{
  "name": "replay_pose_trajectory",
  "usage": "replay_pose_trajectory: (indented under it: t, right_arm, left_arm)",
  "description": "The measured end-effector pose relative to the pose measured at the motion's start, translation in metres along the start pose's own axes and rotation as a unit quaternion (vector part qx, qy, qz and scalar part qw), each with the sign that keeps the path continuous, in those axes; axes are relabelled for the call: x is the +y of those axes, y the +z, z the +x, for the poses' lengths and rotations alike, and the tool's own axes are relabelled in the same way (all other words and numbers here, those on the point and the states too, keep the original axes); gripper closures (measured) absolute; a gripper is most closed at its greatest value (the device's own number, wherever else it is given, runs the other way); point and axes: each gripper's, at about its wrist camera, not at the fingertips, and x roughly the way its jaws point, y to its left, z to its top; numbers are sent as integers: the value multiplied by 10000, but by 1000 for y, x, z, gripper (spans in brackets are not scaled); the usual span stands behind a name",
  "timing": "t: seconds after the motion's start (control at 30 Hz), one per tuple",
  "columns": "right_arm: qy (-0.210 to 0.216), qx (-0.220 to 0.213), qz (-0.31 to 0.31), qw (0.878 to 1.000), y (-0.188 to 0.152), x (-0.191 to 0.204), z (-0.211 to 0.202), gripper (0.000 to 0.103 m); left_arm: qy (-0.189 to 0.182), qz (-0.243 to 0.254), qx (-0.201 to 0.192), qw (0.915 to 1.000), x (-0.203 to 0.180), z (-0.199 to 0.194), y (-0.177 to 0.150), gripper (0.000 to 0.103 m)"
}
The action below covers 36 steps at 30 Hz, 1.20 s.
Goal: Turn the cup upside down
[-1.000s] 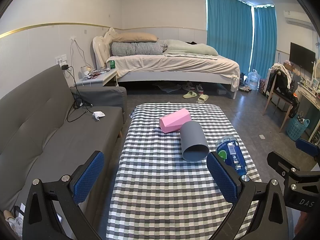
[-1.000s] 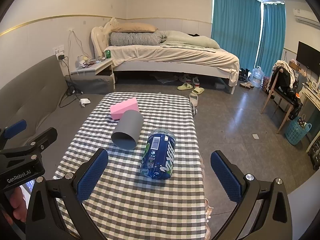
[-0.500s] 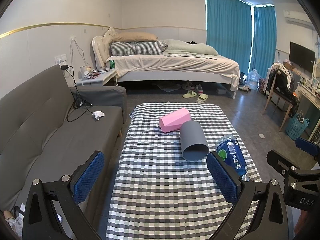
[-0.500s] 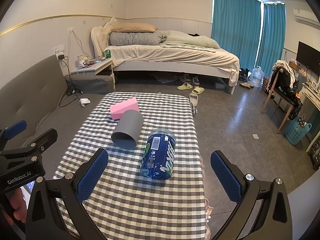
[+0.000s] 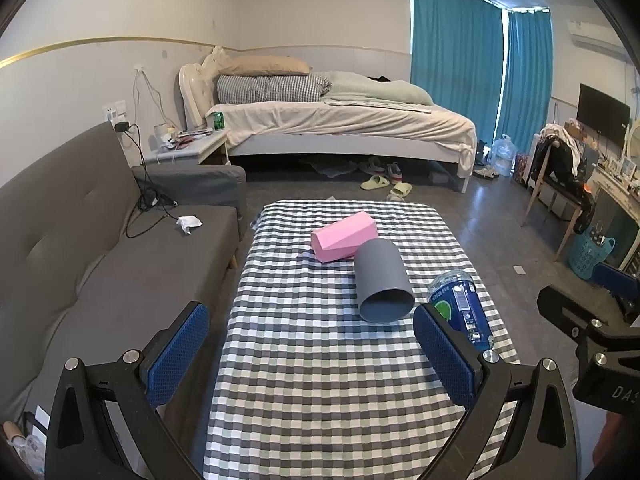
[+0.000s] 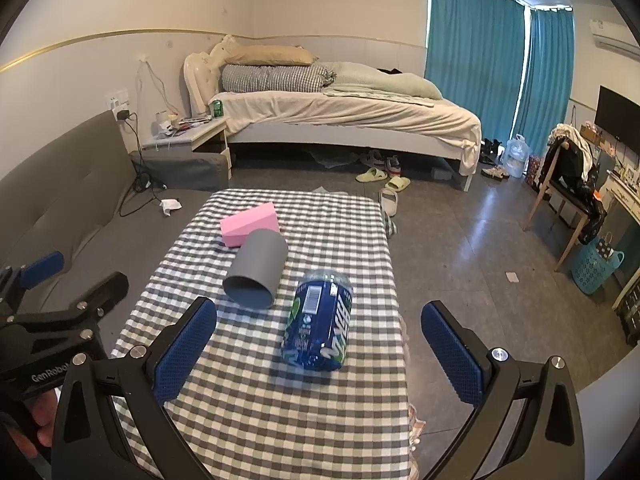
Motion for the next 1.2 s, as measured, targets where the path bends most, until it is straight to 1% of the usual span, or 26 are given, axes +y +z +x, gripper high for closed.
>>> replay_pose_trajectory:
  t: [0.13,0.3,0.47,0.57,0.73,0.9,1.03,1.2]
  right_arm:
    - [-42,151,14,9999,5,-1,12,0]
    - [-129,530,112,9984,4,-5,45,0]
    - [-203,1059,197,9940,1,-6,91,0]
    - [-211,1428,274,9892,-4,-6,119,1]
    - [-172,1921,378,9805,-12,-6,157,8]
    - [-98,2288,464,9723,-24,-6,182,19]
    - [-7,2527,511,9662,-34,-6,189,31]
    - [115,2575,566,9645,-36,-5,182,32]
  left_arm:
    - [-15,-48,90,9999,4,11,4,0]
    - [-6,-77,299,9995,8,29,1,0]
    - [27,-140,586,9982,15,51,-5,0]
    - [65,-164,739,9971,19,63,-9,0]
    - [63,-183,994,9949,20,82,-12,0]
    - [33,-113,1121,9936,17,99,-14,0]
    - [-12,-121,1213,9925,18,106,-17,0]
    - [-3,-138,1277,9917,20,106,-20,0]
